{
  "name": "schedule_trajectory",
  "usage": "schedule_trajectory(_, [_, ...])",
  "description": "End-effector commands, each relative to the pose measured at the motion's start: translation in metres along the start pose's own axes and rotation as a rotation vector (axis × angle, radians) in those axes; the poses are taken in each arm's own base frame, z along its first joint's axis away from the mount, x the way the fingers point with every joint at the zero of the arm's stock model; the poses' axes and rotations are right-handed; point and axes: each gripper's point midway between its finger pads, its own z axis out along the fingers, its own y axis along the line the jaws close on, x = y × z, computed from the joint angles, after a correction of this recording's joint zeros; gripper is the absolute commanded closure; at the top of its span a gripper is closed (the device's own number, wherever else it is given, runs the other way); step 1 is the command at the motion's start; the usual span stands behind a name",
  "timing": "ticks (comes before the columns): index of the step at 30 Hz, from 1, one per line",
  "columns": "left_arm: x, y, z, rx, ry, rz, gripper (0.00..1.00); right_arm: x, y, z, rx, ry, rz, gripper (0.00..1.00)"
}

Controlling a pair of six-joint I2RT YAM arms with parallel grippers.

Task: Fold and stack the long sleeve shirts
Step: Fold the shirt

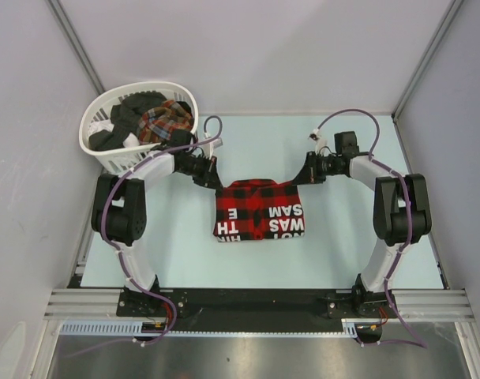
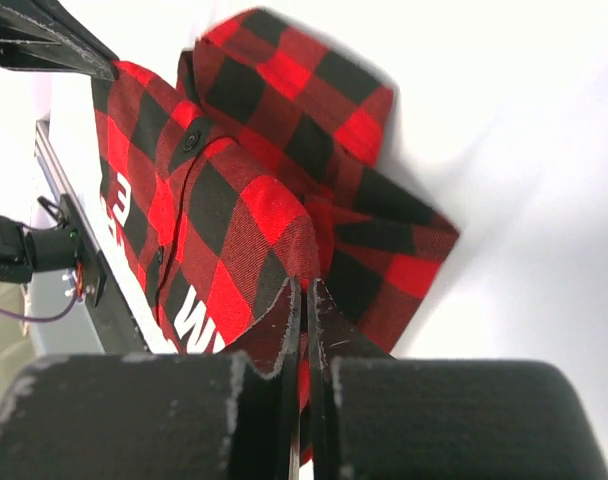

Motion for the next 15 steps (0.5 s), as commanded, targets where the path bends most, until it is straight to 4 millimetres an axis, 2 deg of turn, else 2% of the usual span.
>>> schedule_trajectory(1, [-0.042, 0.004, -0.020, -0.056, -0.103, 0.105, 1.00, -0.041, 0.004, -0.009, 0.007, -0.123, -0.112, 1.00])
schedule_trajectory(3, [-0.051, 0.010, -0.018, -0.072, -0.126, 0.119, 1.00, -0.043, -0.006, -0.005, 0.019, -0.135, -0.106, 1.00])
schedule_trajectory(5, [-0.051, 0.023, -0.010, -0.090, -0.124, 0.109, 1.00, -0.051, -0.017, -0.002, 0.035, -0.162, -0.111, 1.00])
schedule_trajectory(6, [-0.057, 0.029, -0.009, -0.104, -0.141, 0.112, 1.00, -0.049, -0.027, 0.003, 0.050, -0.164, -0.096, 1.00])
schedule_trajectory(7, [-0.055, 0.038, -0.002, -0.114, -0.133, 0.097, 1.00, -0.056, -0.033, 0.004, 0.054, -0.193, -0.099, 1.00])
schedule_trajectory(10, [-0.058, 0.056, 0.008, -0.154, -0.148, 0.056, 1.00, -0.060, -0.053, 0.015, 0.072, -0.238, -0.074, 1.00])
schedule_trajectory(11, [-0.051, 0.064, 0.017, -0.152, -0.131, 0.027, 1.00, -0.058, -0.058, 0.019, 0.077, -0.240, -0.037, 1.00])
schedule_trajectory(15, [-0.054, 0.078, 0.028, -0.176, -0.133, -0.039, 1.00, -0.059, -0.083, 0.030, 0.136, -0.264, 0.038, 1.00])
